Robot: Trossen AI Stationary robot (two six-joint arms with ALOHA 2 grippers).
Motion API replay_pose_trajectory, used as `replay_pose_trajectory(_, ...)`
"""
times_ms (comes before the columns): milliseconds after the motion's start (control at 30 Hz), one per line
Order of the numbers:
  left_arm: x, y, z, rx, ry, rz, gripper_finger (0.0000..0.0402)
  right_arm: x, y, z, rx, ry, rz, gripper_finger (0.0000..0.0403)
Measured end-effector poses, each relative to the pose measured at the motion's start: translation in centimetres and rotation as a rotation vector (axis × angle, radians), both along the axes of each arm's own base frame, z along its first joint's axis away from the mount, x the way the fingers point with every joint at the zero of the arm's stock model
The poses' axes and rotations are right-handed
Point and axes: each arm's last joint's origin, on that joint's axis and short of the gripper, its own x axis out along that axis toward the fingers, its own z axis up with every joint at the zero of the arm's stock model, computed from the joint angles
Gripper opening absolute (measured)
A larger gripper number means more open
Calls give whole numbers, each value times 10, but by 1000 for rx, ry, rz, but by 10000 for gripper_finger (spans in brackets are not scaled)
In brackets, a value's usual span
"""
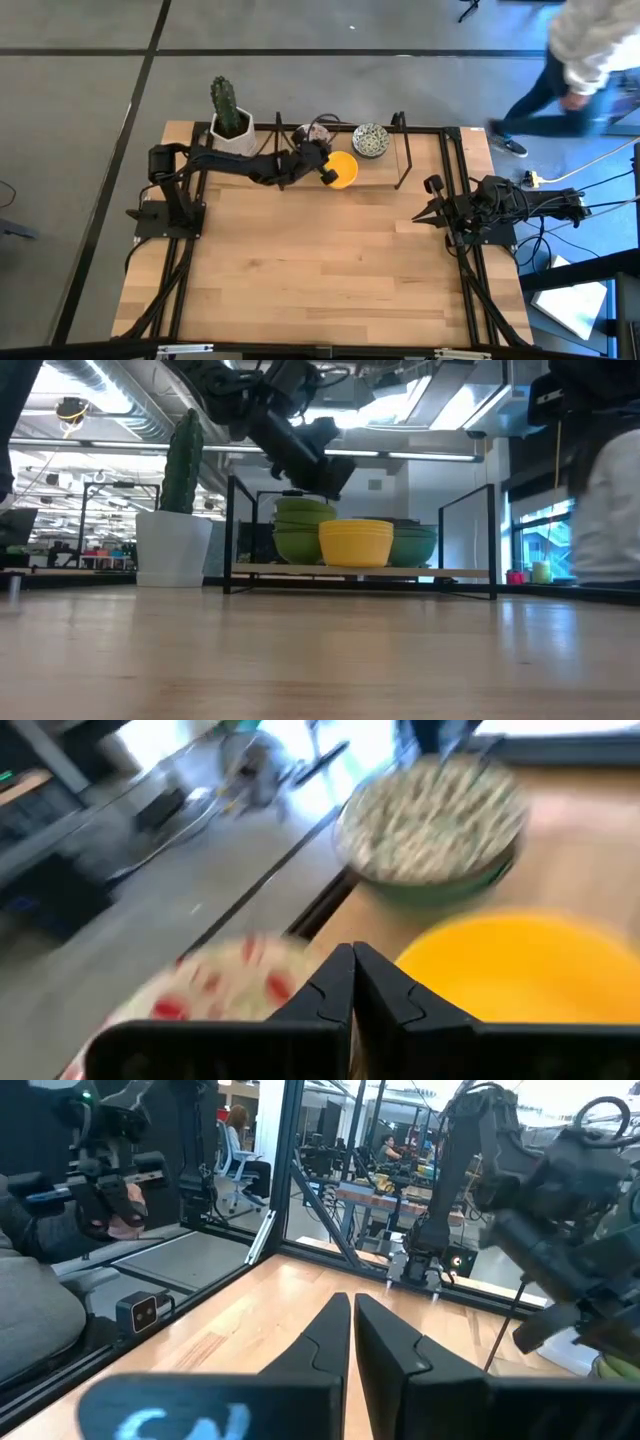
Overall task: Pick & Place Mini bowls
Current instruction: Return to Home Position
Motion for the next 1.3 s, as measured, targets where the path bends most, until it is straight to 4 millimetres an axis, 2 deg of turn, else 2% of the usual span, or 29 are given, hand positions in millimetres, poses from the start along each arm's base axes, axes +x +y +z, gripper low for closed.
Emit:
replay_pose_trajectory(200,-6,-9,-11,17,63,106,2,0,0,-1,0,9,0,22)
replay_pose_trajectory(433,-7,2,-10,-4,27,115,1,0,0,-1,0,7,0,22)
replay_pose_trajectory(533,-5,1,-5,20,-6,99,2,0,0,0,0,5,0,22)
replay_pose_trajectory(667,-6,-14,15,83,-5,0,1,0,0,0,-1,5,0,22)
replay_pose_trajectory(767,-15,-42,49,166,-21,-97,2,0,1,0,-6,1,23,21)
replay_pose_trajectory(867,-38,-76,87,245,-21,-187,1,0,1,0,-23,-5,49,13)
replay_pose_trajectory(933,-60,-95,109,277,0,-232,1,-1,1,0,-20,-4,51,6)
replay_pose_trajectory(1067,-114,-122,135,229,30,-294,5,-1,2,0,-2,-5,62,4)
replay_pose_trajectory(1167,-158,-135,138,153,5,-325,4,-1,2,2,-7,-20,70,3)
replay_pose_trajectory(1300,-205,-145,119,79,-42,-421,2,0,2,2,-18,-41,68,4)
